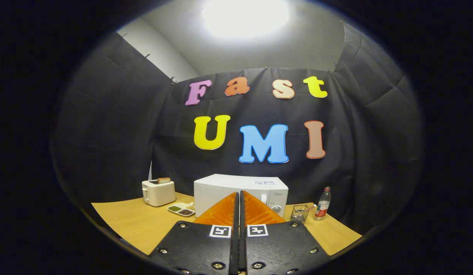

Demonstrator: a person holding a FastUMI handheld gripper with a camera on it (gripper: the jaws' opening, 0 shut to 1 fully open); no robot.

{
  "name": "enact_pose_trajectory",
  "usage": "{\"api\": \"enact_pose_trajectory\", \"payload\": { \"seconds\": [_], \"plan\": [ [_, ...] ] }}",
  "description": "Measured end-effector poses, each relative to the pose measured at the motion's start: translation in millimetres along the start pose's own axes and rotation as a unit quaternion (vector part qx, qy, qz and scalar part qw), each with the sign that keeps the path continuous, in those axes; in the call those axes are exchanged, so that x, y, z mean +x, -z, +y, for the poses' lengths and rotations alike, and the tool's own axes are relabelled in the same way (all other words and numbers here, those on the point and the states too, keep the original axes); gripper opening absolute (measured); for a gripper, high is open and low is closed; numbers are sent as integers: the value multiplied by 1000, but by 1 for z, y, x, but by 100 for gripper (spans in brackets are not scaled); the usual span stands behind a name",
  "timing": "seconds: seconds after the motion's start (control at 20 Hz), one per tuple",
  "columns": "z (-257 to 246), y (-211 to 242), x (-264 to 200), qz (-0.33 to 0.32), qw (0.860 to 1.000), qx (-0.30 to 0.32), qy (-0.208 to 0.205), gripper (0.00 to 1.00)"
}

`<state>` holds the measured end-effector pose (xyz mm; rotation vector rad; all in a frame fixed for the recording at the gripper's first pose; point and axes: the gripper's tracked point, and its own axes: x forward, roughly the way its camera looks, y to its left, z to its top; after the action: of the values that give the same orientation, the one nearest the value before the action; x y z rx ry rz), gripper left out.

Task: Open the microwave, put the food inside, and close the microwave door.

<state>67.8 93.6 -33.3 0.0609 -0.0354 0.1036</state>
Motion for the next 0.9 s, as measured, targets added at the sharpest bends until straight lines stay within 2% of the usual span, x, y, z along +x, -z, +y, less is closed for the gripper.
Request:
{"api": "enact_pose_trajectory", "payload": {
  "seconds": [0.1, 0.25, 0.35, 0.5, 0.55, 0.6, 0.7, 0.75, 0.8, 0.85, 0.9],
  "plan": [
    [0, -18, -18, -18, 1000, -6, -14, 1],
    [-16, -30, -34, -34, 999, -2, -4, 1],
    [-26, -17, -32, -13, 1000, -12, 2, 1],
    [-52, 0, -24, 21, 998, -38, 40, 1],
    [-56, 5, -23, 29, 997, -45, 48, 4],
    [-58, 6, -23, 35, 997, -50, 51, 11],
    [-62, 2, -23, 33, 996, -43, 64, 12],
    [-67, -1, -22, 26, 996, -39, 73, 46],
    [-67, -3, -23, 22, 996, -37, 76, 65],
    [-64, -1, -22, 24, 996, -32, 74, 83],
    [-62, 3, -21, 28, 997, -26, 71, 87]
  ]
}}
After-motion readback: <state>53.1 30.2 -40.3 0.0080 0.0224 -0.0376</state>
